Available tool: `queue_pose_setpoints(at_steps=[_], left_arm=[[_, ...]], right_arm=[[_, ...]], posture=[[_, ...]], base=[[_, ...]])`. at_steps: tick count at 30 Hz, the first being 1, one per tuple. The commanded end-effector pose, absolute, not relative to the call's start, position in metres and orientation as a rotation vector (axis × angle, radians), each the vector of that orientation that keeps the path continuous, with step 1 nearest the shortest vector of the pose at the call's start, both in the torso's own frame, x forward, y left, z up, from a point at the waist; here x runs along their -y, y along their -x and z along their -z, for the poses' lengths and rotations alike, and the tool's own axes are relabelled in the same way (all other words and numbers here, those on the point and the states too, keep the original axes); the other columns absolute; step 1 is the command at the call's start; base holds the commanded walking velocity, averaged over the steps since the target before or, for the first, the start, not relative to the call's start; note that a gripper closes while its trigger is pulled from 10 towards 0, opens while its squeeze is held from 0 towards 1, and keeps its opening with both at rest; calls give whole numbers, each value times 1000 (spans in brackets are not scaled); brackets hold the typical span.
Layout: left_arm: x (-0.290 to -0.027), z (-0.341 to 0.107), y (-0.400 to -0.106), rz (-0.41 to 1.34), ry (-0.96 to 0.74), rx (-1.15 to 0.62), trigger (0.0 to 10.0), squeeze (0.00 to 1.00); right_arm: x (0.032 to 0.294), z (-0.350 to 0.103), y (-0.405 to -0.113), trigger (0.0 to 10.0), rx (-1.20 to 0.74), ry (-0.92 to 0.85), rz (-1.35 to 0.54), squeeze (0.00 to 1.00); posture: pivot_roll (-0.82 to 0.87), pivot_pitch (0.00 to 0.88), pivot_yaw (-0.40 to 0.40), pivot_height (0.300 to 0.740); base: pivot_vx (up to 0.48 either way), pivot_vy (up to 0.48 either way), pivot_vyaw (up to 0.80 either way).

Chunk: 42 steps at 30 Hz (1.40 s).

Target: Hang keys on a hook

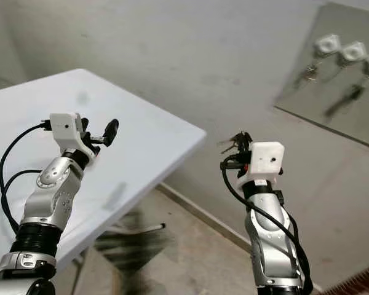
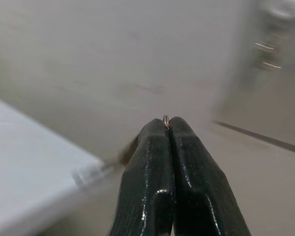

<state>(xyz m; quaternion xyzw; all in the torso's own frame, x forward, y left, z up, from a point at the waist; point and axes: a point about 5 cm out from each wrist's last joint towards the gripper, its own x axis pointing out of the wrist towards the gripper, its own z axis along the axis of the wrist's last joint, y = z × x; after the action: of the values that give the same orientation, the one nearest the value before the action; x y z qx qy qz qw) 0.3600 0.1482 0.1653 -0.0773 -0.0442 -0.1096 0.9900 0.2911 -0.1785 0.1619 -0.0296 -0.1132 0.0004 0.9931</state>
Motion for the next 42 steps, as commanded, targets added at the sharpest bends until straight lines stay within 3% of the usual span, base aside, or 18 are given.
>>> queue_pose_setpoints(at_steps=[1,26,37,42], left_arm=[[-143,-168,-361,248,134,87,10000,0],[-144,-167,-360,239,133,81,10000,0],[-147,-169,-361,167,141,92,10000,0],[-138,-182,-363,218,123,139,10000,0]], right_arm=[[182,-163,-292,10000,225,55,15,0],[182,-162,-291,10000,225,53,19,0],[177,-159,-290,10000,195,86,-39,0],[178,-161,-290,10000,182,103,-100,0]], posture=[[-38,24,-46,740],[-35,35,-45,740],[-36,38,-45,740],[-41,42,-45,740]], base=[[270,0,-650],[263,0,-650],[44,0,0],[0,0,0]])
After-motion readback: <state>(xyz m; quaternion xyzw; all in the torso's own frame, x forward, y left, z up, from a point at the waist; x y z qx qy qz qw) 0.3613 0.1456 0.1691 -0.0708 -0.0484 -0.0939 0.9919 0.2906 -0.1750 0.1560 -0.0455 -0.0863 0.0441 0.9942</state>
